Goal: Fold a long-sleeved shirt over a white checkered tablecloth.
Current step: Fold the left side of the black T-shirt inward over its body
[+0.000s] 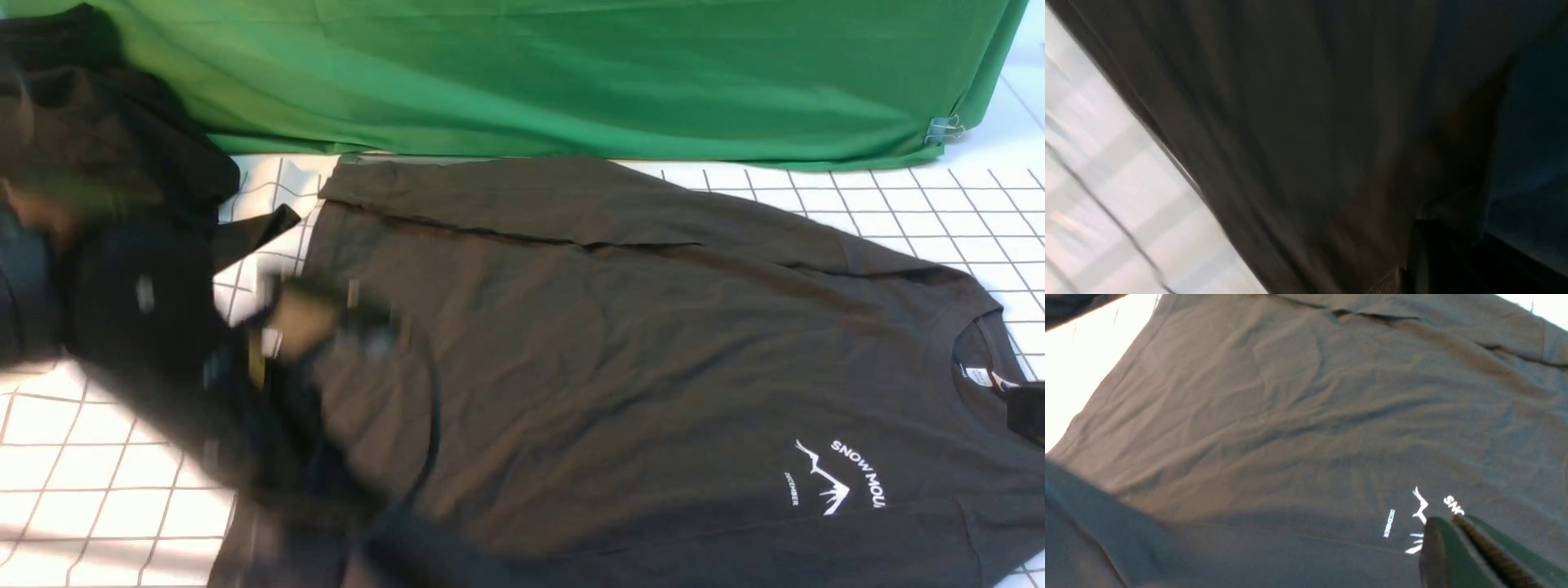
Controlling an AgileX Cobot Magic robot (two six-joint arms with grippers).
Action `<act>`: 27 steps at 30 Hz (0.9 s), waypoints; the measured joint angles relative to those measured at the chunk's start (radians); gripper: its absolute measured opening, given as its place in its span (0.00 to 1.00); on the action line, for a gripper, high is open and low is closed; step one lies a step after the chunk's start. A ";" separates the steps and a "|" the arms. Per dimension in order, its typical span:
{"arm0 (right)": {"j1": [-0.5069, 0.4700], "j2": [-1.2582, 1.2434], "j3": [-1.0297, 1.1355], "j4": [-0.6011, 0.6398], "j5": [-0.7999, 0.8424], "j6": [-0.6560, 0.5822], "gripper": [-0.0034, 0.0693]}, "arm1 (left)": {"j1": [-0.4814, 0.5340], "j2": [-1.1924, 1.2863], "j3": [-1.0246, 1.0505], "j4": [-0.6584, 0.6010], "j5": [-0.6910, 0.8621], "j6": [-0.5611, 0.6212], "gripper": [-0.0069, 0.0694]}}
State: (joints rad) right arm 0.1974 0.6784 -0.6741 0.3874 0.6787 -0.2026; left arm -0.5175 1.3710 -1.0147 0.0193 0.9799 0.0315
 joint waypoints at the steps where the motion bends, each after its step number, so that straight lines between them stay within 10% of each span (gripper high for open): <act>1: 0.000 0.000 0.000 0.001 -0.009 0.001 0.06 | 0.000 0.007 -0.076 0.055 0.002 0.001 0.12; 22: 0.000 0.000 0.000 0.013 -0.031 0.045 0.06 | 0.235 0.553 -0.587 0.153 -0.088 0.111 0.13; 27: 0.000 0.000 0.000 0.013 -0.031 0.051 0.06 | 0.236 0.603 -0.589 0.250 -0.111 0.114 0.29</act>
State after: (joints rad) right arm 0.1974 0.6784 -0.6741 0.4006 0.6474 -0.1520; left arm -0.2817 1.9739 -1.6036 0.2696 0.8692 0.1456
